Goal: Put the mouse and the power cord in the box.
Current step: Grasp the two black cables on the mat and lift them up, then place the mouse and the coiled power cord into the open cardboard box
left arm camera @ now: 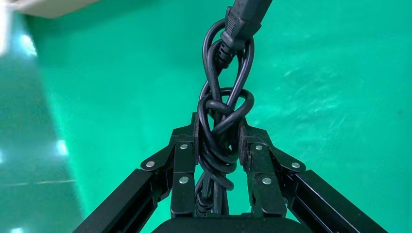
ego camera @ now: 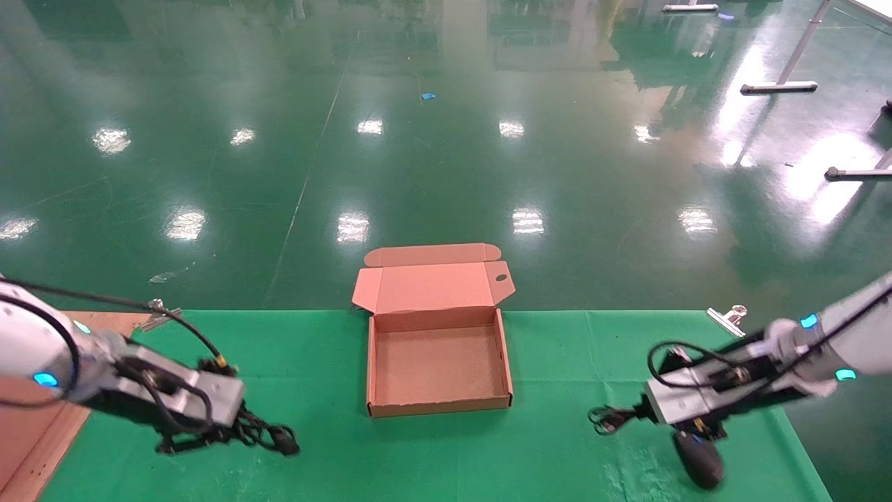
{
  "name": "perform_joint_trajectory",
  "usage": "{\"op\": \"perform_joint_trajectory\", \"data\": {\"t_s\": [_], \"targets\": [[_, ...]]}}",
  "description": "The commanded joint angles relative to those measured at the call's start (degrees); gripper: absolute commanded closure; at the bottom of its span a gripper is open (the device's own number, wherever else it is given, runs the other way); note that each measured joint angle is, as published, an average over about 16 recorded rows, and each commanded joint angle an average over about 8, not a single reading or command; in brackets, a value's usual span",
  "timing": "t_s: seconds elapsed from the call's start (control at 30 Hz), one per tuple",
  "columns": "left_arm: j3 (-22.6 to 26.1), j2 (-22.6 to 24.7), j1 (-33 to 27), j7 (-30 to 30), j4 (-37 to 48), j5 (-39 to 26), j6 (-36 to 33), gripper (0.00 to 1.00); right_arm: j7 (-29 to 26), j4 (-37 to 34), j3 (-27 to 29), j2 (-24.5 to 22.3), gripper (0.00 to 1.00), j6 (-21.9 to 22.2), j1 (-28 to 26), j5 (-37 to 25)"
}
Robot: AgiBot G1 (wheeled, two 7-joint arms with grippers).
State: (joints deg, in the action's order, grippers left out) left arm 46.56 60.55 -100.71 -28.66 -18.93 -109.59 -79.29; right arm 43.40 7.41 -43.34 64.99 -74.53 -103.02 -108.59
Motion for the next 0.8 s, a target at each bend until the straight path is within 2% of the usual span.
{"op": "perform_joint_trajectory", "data": {"t_s": [0.03, 0.43, 0.63, 0.8], "targets": [[0.22, -0.73, -1.29, 0.59, -2.04, -0.41, -1.3, 1.0, -0.14, 0.99, 0.09, 0.3, 1.0, -1.28, -1.4, 0.16], [-1.02, -4.47, -5.55, 12.51, -20.96, 0.0, -6.77, 1.0, -7.66, 8.91, 1.16, 2.73, 1.0, -5.97, -8.48, 1.61], [-1.76, -2.98, -7.82, 18.16, -28.18, 0.2, -7.2, 1.0, -12.46, 13.4, 1.67, 5.11, 1.0, -6.67, -10.67, 2.3], [-2.32, -0.65, -10.0, 20.75, -30.48, 0.47, -6.76, 1.0, -15.93, 16.47, 1.89, 7.33, 1.0, -7.54, -11.86, 2.79]]}}
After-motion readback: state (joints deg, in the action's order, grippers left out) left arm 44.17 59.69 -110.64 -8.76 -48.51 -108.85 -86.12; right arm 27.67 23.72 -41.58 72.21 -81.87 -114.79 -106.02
